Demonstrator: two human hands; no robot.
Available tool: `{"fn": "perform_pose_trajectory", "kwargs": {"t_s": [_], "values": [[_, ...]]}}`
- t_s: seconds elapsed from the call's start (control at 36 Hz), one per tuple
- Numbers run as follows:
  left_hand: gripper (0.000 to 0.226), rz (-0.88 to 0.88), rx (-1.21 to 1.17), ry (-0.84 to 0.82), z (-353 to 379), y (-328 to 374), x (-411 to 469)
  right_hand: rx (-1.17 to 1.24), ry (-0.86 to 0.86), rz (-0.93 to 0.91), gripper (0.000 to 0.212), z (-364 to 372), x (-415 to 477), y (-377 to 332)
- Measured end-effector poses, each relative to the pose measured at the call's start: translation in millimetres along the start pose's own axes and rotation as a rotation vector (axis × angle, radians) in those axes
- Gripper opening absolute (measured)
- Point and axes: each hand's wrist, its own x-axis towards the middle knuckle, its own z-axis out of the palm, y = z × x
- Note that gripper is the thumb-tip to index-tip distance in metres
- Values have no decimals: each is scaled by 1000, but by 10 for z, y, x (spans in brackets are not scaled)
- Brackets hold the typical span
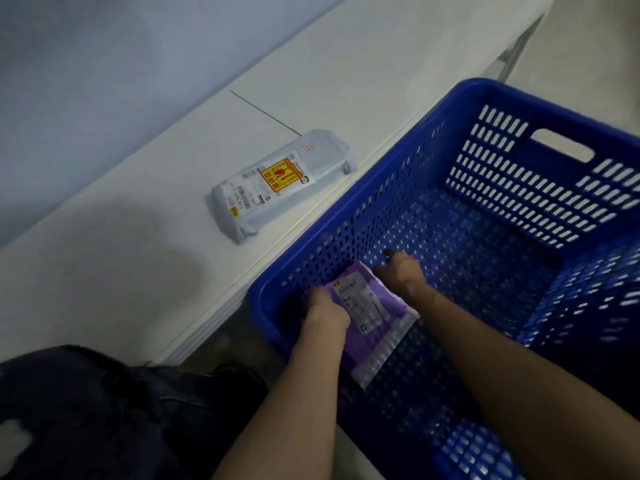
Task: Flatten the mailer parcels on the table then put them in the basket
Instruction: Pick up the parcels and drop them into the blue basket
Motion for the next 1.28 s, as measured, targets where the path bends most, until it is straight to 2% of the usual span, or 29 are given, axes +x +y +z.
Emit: {"fn": "perform_pose_trajectory", "kwargs": {"t_s": [0.03, 0.08, 0.14, 0.25, 0.33, 0.42, 0.5, 0.58, 0.67, 0.72, 0.78, 0.86, 0.92, 1.03, 1.28], "values": [[41, 5, -85, -70, -27, 30, -40, -13, 11, -25, 51, -56, -80, -73], [31, 64, -95, -193, -22, 80, -199, -17, 43, -73, 49, -174, -203, -207], [22, 126, -20, -269, -12, 170, -367, -12, 82, -122, 46, -300, -326, -348], [39, 255, 190, -417, -38, 341, -752, -30, 191, -225, 40, -552, -595, -665], [45, 359, 255, -467, -59, 534, -981, -20, 240, -275, 32, -727, -734, -877], [29, 515, 261, -427, -145, 744, -1168, -18, 273, -323, 40, -853, -822, -1050], [7, 758, 271, -274, -272, 1025, -1275, -1, 276, -354, 52, -939, -869, -1232], [22, 925, 202, -171, -440, 1256, -1295, 3, 267, -377, 56, -977, -845, -1370], [21, 922, 139, -104, -605, 1420, -1203, 10, 267, -387, 56, -1007, -788, -1499], [37, 831, 104, -112, -684, 1507, -1130, 6, 256, -380, 58, -1004, -711, -1596], [59, 686, 66, -180, -748, 1540, -1122, 41, 225, -368, 61, -993, -632, -1674], [74, 566, -28, -374, -788, 1563, -1084, 165, 176, -344, 66, -961, -492, -1750], [78, 555, -90, -441, -820, 1551, -974, 203, 159, -318, 68, -935, -400, -1767], [85, 538, -157, -455, -891, 1563, -680, 287, 103, -268, 72, -865, -235, -1713], [91, 594, -59, -517, -797, 1462, -597, 525, 55, -171, 72, -1010, -45, -1414]]}}
